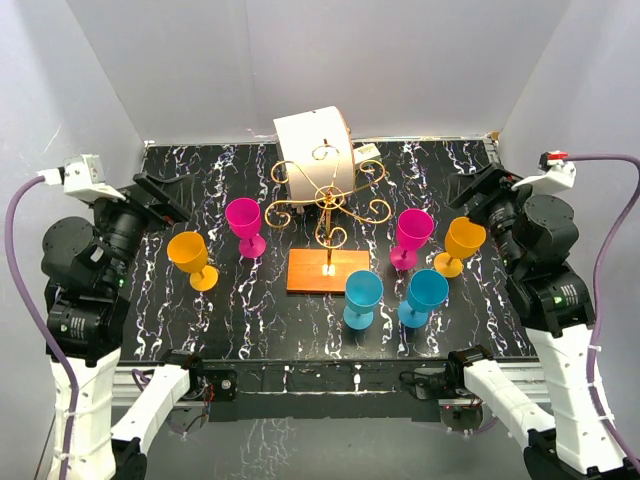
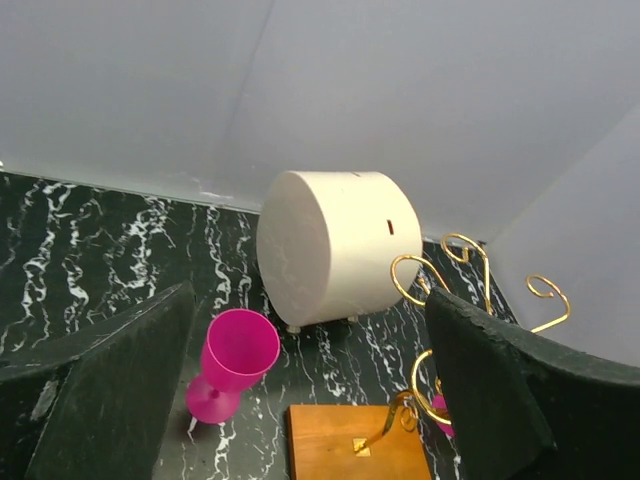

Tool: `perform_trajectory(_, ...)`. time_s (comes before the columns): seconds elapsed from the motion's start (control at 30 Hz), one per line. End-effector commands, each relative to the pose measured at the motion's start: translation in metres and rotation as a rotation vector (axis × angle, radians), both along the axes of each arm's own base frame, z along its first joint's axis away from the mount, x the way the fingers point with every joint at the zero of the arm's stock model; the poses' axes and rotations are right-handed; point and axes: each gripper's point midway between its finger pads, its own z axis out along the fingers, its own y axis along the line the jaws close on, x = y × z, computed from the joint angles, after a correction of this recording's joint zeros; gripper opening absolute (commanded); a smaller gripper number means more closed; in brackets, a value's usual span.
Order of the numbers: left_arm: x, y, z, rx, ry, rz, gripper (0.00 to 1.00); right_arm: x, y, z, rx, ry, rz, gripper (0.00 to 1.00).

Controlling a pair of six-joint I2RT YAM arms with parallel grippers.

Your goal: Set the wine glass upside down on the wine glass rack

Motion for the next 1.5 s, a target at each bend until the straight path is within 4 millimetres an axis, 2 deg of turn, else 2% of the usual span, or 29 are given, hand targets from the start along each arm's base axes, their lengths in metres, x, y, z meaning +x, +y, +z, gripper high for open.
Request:
perform_trajectory(0.0,0.003,-0.023,-0.001,-0.02,0.001,-0.128,0.97,-0.011,-0.012,-0.003,0.027,0.029,-0.035,0.74)
perform_trajectory(0.2,0.0,-0.044,-0.01,-0.002,-0.008,-0.261,0.98,-0.014,-0.018,-0.023,0.05,0.094,-0.067,0.76)
perform_trajectory(0.27,-0.002,-0.052,-0.012,0.005,-0.022,-0.309,0.98,-0.016,-0.018,-0.022,0.057,0.073,-0.061,0.76)
perform_trajectory(0.37,-0.002,-0.055,-0.017,0.023,-0.045,-0.332,0.99,-0.018,-0.012,-0.011,0.045,-0.021,-0.014,0.75)
perform_trajectory(0.43,-0.002,-0.057,-0.021,0.041,-0.063,-0.345,0.99,-0.018,-0.014,-0.012,0.046,-0.028,-0.023,0.74)
perform_trajectory(0.57,-0.004,-0.06,-0.033,0.066,-0.079,-0.373,0.99,-0.008,-0.024,-0.028,0.019,0.091,-0.087,0.69)
perform_trajectory(0.63,-0.005,-0.063,-0.038,0.074,-0.081,-0.392,0.99,0.001,-0.023,-0.036,-0.002,0.161,-0.087,0.63)
perform_trajectory(0.8,-0.007,-0.068,-0.041,0.107,-0.099,-0.428,0.99,0.029,-0.007,-0.054,-0.016,0.28,-0.013,0.48)
perform_trajectory(0.97,-0.012,-0.076,-0.036,0.108,-0.098,-0.473,0.99,0.054,0.023,-0.091,-0.018,0.441,0.141,0.5)
perform_trajectory(1.1,-0.018,-0.077,-0.034,0.105,-0.105,-0.485,0.99,0.058,0.039,-0.119,-0.009,0.568,0.237,0.53)
perform_trajectory(1.23,-0.02,-0.078,-0.032,0.099,-0.102,-0.487,0.99,0.06,0.042,-0.142,-0.03,0.644,0.226,0.52)
perform_trajectory(1.47,-0.016,-0.077,-0.029,0.1,-0.128,-0.464,0.99,0.062,0.062,-0.168,-0.142,0.717,0.252,0.49)
